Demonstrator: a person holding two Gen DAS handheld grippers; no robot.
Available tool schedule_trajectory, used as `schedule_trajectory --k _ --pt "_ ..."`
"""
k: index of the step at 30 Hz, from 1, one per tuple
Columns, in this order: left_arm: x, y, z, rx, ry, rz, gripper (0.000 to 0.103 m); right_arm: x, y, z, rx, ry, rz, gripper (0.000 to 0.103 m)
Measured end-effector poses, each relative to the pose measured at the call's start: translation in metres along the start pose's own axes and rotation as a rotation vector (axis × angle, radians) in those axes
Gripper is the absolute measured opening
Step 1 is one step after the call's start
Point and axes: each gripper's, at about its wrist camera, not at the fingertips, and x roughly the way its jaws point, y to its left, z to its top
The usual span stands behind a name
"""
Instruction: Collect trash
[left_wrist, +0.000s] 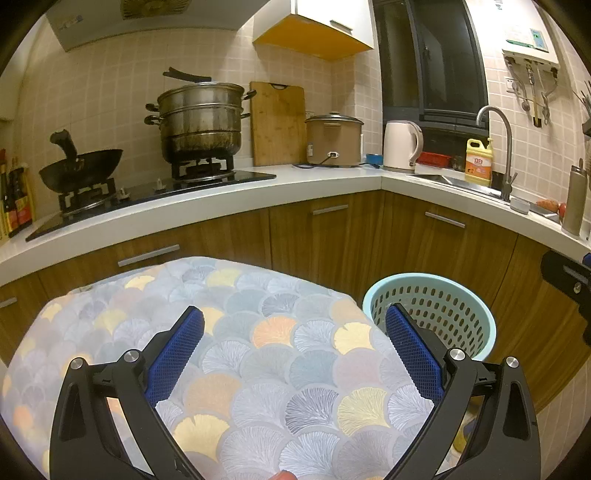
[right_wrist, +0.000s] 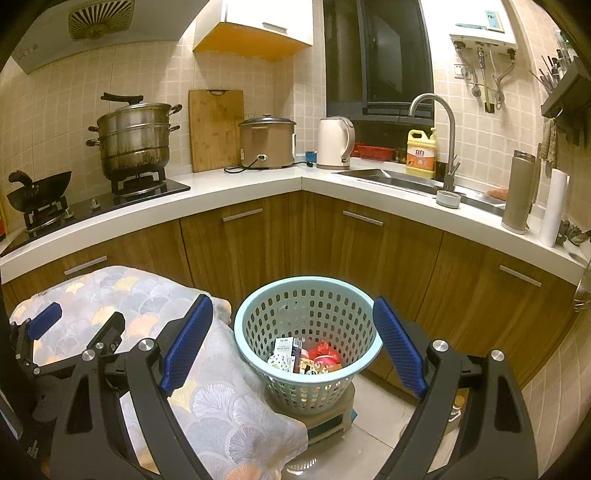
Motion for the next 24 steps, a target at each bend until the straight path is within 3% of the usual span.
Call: schedule_trajectory --k 24 --pt "-0.0005 0.0003 0.0003 0.001 -0.001 0.002 0.095 0.0042 0.0013 -0.0029 -0.001 0.013 0.009 0.084"
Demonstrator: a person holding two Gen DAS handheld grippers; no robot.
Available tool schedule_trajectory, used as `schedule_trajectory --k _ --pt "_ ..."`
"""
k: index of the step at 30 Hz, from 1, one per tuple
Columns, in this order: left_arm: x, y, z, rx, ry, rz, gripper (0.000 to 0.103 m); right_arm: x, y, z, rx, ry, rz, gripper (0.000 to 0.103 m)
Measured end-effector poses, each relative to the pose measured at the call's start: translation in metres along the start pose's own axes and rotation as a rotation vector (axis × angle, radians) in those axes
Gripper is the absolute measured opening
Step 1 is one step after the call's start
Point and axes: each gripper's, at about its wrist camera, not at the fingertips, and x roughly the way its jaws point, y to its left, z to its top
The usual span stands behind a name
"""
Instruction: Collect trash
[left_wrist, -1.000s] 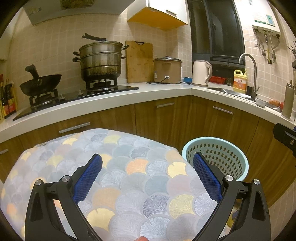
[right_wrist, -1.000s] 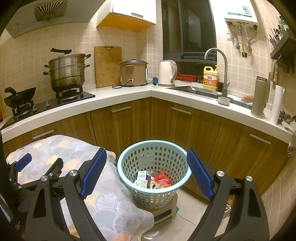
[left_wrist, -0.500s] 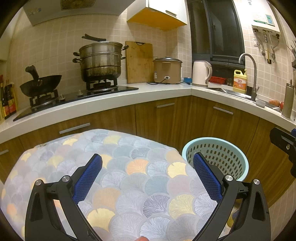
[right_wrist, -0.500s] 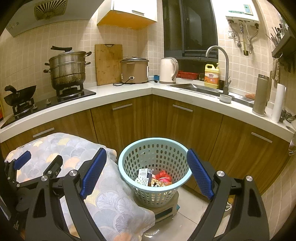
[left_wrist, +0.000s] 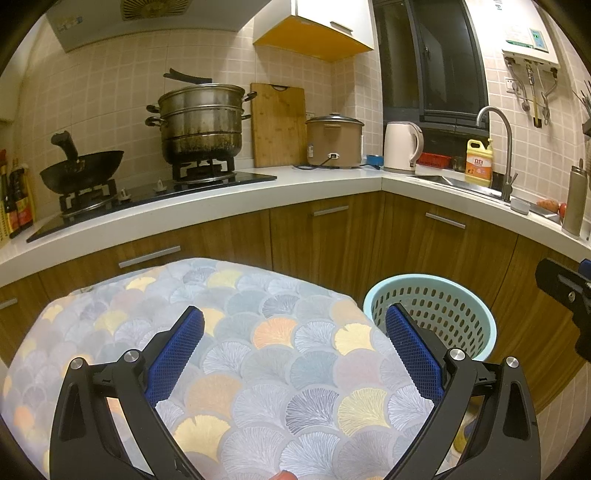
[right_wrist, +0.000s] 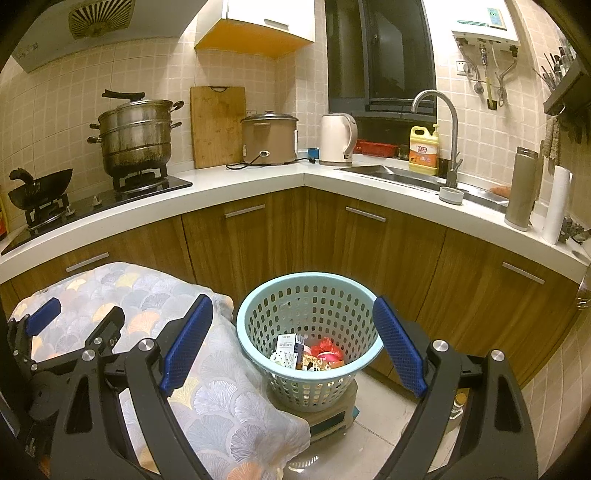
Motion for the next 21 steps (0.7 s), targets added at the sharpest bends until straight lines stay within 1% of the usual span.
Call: schedule_trajectory --k 12,21 --pt "-0.0028 -0.002 0.0038 0.012 -0.012 0.024 0.095 0.0021 0.0034 -0.0035 -0.004 0.006 0.007 0.084" --pt "-0.0022 0.001 0.0047 -0.016 -0.013 0.035 0.095 0.0023 0.0035 -0.004 0.003 0.006 0.011 0.084"
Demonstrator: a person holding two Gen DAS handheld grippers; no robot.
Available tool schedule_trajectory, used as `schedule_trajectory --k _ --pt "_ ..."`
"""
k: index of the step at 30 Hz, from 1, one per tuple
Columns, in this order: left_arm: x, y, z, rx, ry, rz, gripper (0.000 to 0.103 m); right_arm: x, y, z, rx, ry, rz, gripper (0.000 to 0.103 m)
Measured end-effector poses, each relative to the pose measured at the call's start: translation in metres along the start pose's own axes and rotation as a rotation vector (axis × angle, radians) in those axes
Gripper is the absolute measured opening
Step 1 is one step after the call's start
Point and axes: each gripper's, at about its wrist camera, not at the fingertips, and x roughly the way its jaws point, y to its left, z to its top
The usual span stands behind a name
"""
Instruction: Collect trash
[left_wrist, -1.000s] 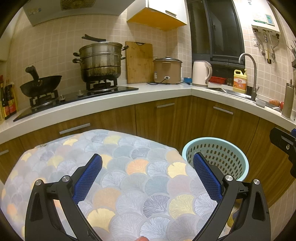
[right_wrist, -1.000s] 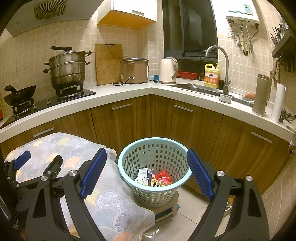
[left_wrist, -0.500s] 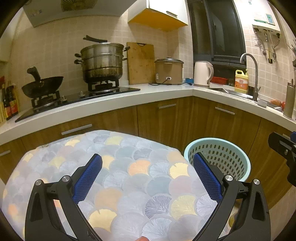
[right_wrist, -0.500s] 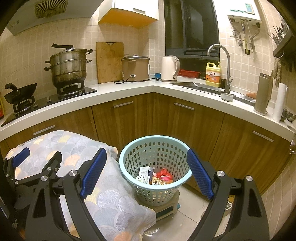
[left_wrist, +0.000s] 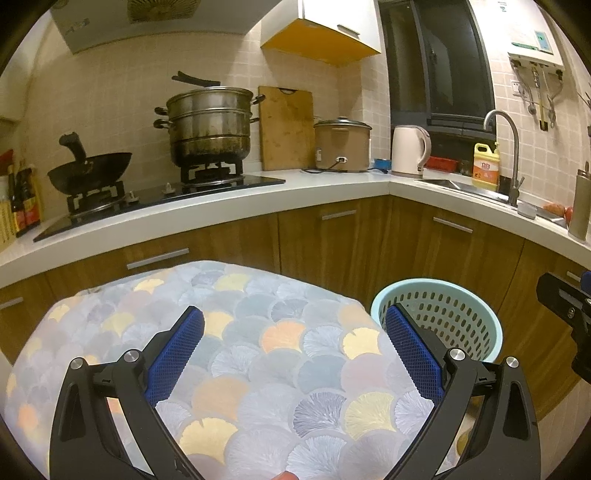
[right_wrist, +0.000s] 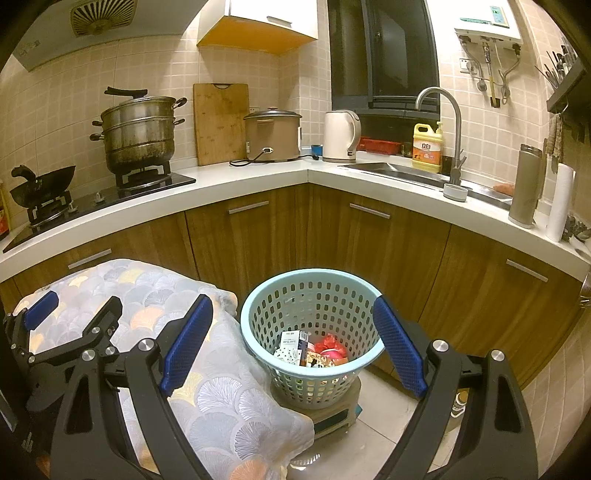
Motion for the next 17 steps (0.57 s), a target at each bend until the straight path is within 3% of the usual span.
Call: schedule_trajectory --k 7,17 --pt "-0.0075 -0.0035 -0.0013 0.013 -0.036 0.019 0.095 0.0007 0.0024 -0.0005 -0.01 0.001 0.004 0.084" --pt "-0.0017 0.0009 -0.0023 -0.027 0.007 -0.01 0.095 0.0017 0.003 -0.0014 -0.009 0.001 0.004 0.084"
